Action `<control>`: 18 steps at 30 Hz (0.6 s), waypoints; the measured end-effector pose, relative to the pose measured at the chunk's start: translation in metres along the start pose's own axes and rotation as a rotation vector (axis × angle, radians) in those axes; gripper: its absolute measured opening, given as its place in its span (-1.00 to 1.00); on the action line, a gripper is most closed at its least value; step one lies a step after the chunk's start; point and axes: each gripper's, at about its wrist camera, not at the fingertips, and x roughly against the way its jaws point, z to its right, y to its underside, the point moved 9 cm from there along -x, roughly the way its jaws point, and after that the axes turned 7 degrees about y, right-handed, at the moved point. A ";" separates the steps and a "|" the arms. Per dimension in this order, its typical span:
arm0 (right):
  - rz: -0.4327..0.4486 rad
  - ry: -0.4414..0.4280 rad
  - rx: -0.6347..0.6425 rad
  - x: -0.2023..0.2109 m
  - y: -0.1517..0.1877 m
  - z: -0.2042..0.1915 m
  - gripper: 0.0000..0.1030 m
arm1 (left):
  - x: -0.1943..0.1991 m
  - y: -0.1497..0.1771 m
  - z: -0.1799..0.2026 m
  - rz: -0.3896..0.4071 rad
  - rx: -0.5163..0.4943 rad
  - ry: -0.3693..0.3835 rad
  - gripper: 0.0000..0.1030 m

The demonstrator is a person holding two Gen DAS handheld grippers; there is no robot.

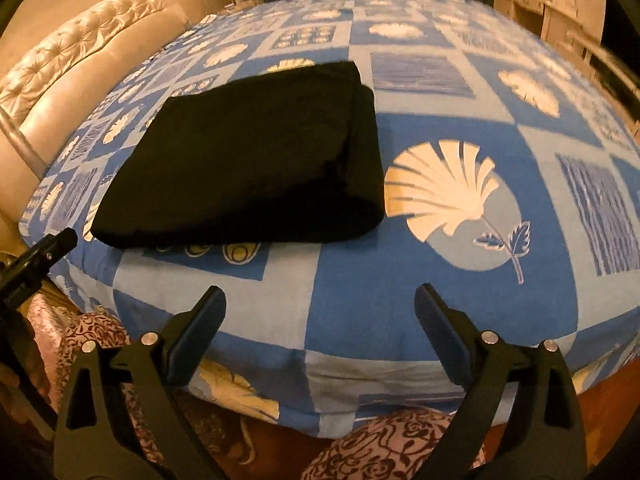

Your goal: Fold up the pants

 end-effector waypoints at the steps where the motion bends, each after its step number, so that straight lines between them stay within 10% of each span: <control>1: 0.013 0.010 0.001 0.001 -0.002 0.000 0.85 | 0.000 -0.001 0.000 0.003 -0.006 -0.003 0.67; 18: 0.050 0.019 -0.004 -0.001 -0.007 0.000 0.85 | -0.006 0.008 0.014 -0.042 -0.032 0.005 0.67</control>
